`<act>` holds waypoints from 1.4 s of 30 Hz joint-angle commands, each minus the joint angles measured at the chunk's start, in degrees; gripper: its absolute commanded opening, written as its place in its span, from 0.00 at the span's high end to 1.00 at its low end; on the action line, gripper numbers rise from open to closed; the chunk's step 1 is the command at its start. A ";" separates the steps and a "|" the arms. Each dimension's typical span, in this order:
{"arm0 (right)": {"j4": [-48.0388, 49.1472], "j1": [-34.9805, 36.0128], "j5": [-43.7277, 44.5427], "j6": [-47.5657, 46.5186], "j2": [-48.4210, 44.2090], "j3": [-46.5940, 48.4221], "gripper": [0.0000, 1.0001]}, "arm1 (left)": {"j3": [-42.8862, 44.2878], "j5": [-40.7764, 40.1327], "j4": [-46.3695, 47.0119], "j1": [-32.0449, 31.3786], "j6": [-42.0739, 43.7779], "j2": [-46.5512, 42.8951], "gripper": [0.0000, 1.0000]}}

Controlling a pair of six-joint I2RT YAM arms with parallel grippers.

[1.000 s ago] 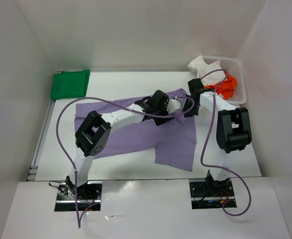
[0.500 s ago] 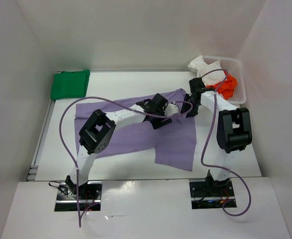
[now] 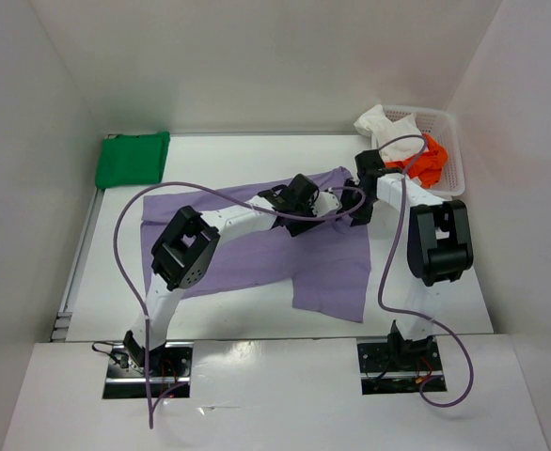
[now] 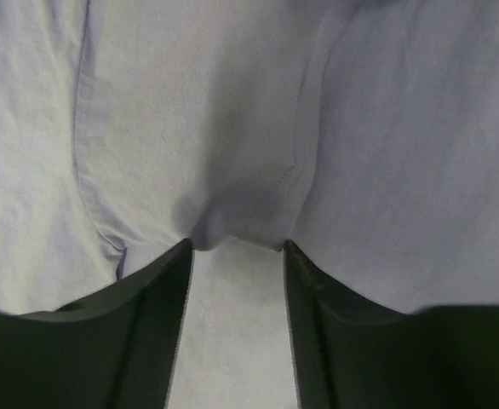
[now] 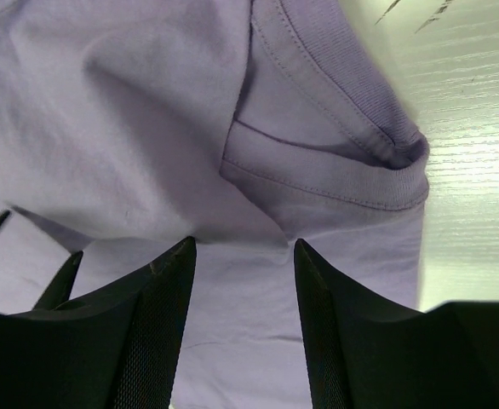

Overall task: Fold and stack the t-shirts
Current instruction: Fold the flattened tshirt in 1/3 of the way

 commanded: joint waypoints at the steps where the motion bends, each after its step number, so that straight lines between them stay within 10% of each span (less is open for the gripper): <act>1: 2.13 -0.10 -0.13 -0.17 1.08 -1.06 0.45 | 2.71 1.57 0.51 -0.25 -1.04 1.22 0.42; 9: 2.66 -0.10 0.92 -0.17 1.69 -1.07 0.56 | 4.91 3.96 -1.16 -0.25 -1.04 2.88 0.31; 17: 2.66 -0.10 0.39 -0.17 2.22 -1.07 1.00 | 4.91 3.34 -1.69 -0.25 -1.04 3.51 0.80; 20: 2.14 -0.10 0.39 -0.17 2.22 0.07 1.00 | 4.91 2.11 -1.69 -0.25 -1.04 3.51 0.99; 24: 0.20 -0.10 2.14 -0.78 1.08 0.69 1.00 | 5.44 0.44 -1.17 1.07 -1.04 1.92 1.00; 25: 0.20 -0.10 2.15 -1.39 0.47 0.69 0.90 | 5.44 0.44 -1.16 1.60 -1.04 1.23 1.00; 26: 0.20 -0.10 2.93 -1.40 -0.14 0.08 0.58 | 5.44 0.44 -1.16 1.60 -1.04 0.70 1.00; 29: 0.81 -0.10 2.94 -2.01 -0.15 -0.63 0.47 | 6.49 1.04 -2.39 1.60 -0.43 0.17 1.00; 36: 2.39 -0.10 1.63 -2.01 2.66 -0.63 0.48 | 7.11 1.58 -2.92 1.60 0.10 0.17 1.00; 42: 3.53 -0.10 -0.31 -2.01 4.42 -0.10 0.82 | 7.11 1.58 -3.45 1.60 0.10 0.17 1.00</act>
